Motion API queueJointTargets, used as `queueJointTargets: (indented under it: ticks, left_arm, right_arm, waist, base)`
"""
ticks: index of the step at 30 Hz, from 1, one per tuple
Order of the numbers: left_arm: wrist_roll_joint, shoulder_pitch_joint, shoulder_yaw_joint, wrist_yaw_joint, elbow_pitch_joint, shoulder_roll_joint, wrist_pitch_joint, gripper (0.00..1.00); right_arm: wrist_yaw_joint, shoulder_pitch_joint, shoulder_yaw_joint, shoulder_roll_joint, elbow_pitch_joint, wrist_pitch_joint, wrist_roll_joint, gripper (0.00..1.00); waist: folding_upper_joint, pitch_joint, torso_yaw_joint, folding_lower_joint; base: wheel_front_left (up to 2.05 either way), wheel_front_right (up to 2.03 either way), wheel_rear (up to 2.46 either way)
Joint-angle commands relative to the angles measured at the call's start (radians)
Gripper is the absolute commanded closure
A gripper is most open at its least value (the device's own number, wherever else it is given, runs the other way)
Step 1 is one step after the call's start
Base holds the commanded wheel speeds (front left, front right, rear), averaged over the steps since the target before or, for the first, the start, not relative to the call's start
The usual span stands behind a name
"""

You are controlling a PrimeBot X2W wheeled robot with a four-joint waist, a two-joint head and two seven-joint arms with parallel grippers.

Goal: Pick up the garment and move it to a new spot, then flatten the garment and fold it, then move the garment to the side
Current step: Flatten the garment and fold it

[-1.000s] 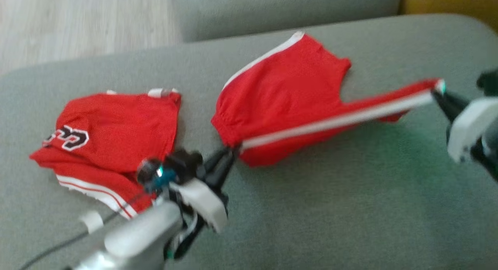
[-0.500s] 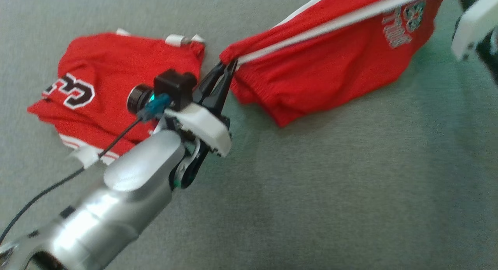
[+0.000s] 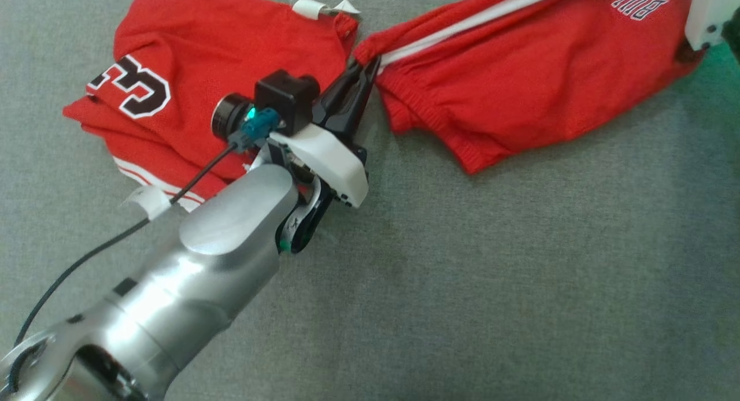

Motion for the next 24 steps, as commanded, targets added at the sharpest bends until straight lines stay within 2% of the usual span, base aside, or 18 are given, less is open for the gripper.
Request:
queueJointTargets:
  ticks: [1,3,4,5,6,15,24]
  left_arm:
    - [0.009,-0.046,0.034,0.002,-0.007,0.022,-0.012,1.00]
    - [0.010,-0.052,0.035,0.001,-0.003,0.017,-0.016,1.00]
    - [0.010,-0.054,0.035,0.001,0.000,0.016,-0.016,0.71]
    - [0.011,-0.056,0.034,0.002,0.003,0.016,-0.016,0.34]
    - [0.012,-0.057,0.033,0.003,0.006,0.015,-0.017,0.00]
    - [0.016,-0.045,0.047,0.029,0.035,0.024,-0.049,0.00]
    - [-0.001,0.015,0.067,0.048,0.052,0.053,-0.072,0.00]
  right_arm:
    - [-0.001,-0.034,0.006,0.001,-0.007,-0.013,-0.009,1.00]
    - [-0.001,-0.053,0.000,0.004,0.022,-0.023,-0.011,1.00]
    - [-0.001,-0.061,-0.006,0.006,0.036,-0.034,-0.013,0.09]
    - [-0.001,-0.069,-0.008,0.010,0.050,-0.040,-0.016,0.00]
    - [-0.001,-0.076,-0.011,0.012,0.061,-0.052,-0.021,0.00]
    - [-0.001,-0.102,-0.049,0.025,0.157,-0.169,-0.047,0.00]
    - [-0.001,-0.051,-0.099,0.052,0.189,-0.316,0.004,0.00]
  waist:
    - [0.0000,0.012,0.006,-0.0001]
    - [0.0000,0.020,0.007,-0.0001]
    - [0.0000,0.023,0.007,-0.0001]
    - [0.0000,0.025,0.007,-0.0001]
    - [0.0000,0.026,0.007,-0.0001]
    - [0.0000,-0.018,-0.017,-0.0001]
    - [0.0000,-0.140,-0.070,-0.0001]
  base:
    - [0.00,0.00,0.00]
    - [0.00,0.00,0.00]
    - [0.00,0.00,0.00]
    - [0.00,0.00,0.00]
    - [0.00,0.00,0.00]
    - [0.00,0.00,0.00]
    - [0.00,0.00,0.00]
